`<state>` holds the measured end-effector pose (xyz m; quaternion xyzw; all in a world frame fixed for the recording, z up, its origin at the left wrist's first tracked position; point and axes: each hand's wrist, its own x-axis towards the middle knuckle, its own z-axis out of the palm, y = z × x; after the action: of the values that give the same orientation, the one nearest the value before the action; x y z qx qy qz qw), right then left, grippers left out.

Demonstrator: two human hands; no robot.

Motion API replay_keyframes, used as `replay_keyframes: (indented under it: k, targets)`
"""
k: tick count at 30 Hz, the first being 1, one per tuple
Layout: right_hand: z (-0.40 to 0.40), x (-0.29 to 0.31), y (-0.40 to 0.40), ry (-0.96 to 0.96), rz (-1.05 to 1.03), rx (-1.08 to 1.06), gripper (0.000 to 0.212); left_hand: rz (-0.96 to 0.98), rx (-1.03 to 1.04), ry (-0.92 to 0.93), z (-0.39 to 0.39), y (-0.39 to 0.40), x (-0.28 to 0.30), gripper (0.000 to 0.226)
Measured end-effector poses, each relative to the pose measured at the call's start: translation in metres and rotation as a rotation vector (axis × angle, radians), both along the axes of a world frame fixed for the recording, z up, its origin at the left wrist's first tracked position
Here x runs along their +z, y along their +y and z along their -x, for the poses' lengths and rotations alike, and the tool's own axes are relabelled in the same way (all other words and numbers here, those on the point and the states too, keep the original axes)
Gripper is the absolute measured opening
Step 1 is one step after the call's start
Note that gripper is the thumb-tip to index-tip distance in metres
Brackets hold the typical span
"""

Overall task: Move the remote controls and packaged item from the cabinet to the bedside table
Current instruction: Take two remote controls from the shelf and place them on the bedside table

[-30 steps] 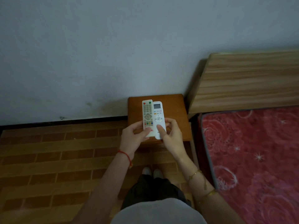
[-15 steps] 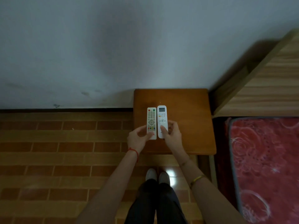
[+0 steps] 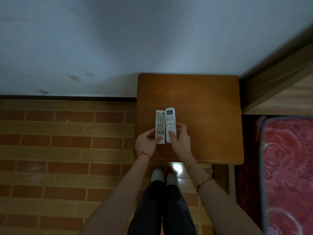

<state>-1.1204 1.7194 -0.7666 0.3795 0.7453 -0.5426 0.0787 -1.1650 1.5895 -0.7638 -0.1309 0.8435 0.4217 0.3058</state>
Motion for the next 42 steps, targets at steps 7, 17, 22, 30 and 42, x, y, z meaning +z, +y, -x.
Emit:
replay_keyframes:
  k: [7, 17, 22, 30, 42]
  targets:
    - [0.000, -0.013, -0.005, -0.063, -0.129, 0.075, 0.039, 0.042, -0.020, 0.053, 0.000, 0.003, -0.016, 0.046]
    - [0.000, -0.018, -0.008, -0.096, -0.383, 0.285, 0.039, 0.087, -0.011, 0.167, -0.005, 0.005, -0.021, 0.044]
    - [0.000, -0.017, -0.006, -0.090, -0.463, 0.338, 0.041, 0.108, -0.069, 0.235, -0.008, 0.006, -0.016, 0.044]
    - [0.000, -0.003, -0.002, -0.158, -0.572, 0.457, 0.057, 0.245, -0.286, 0.272, -0.011, 0.003, -0.006, 0.051]
    - [-0.008, 0.137, 0.003, 0.028, -0.603, 0.456, 0.052, 0.290, -0.385, 0.519, -0.014, -0.032, 0.131, 0.045]
